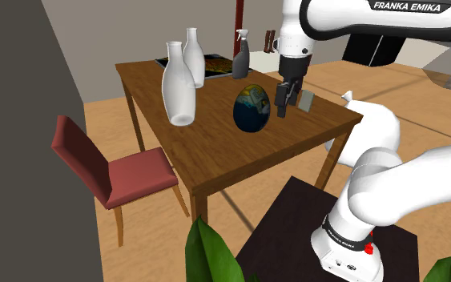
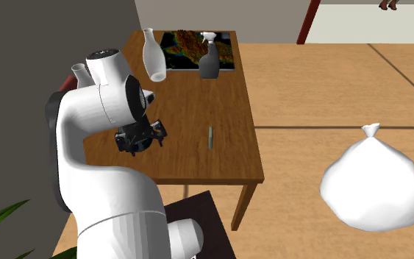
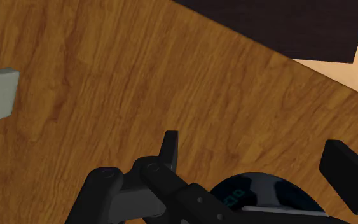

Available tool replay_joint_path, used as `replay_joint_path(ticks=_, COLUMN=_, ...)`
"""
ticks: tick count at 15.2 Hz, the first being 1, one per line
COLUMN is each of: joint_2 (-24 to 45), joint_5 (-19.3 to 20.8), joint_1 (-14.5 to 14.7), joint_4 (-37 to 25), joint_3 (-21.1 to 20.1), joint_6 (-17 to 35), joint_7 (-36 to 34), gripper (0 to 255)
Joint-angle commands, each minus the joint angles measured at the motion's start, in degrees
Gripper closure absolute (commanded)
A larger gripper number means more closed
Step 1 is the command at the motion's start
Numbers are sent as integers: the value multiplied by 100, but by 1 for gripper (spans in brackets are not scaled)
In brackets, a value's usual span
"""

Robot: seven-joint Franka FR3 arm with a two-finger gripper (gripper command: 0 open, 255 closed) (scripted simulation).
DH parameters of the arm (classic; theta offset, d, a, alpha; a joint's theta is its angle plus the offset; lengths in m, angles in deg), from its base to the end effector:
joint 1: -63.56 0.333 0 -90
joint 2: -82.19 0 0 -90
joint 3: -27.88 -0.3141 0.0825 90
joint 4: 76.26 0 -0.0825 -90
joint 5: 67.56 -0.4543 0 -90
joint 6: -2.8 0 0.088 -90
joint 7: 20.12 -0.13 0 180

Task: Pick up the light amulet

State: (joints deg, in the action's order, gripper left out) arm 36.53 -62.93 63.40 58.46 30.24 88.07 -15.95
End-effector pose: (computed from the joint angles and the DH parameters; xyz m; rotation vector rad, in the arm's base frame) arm 0.3645 -0.0294 0.5658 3.0914 0.0590 -0.1070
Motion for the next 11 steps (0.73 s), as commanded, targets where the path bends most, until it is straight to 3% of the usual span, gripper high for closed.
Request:
replay_joint_path(ticks=1, joint_2=0, joint_5=0, joint_1=0, joint_4=0, joint_3=0, joint_6=0, joint_7=0, gripper=0)
replay_joint_path(ticks=11, joint_2=-116, joint_5=1362, joint_1=318, joint_4=-181, joint_3=1701, joint_6=32, joint_7=3298, gripper=0)
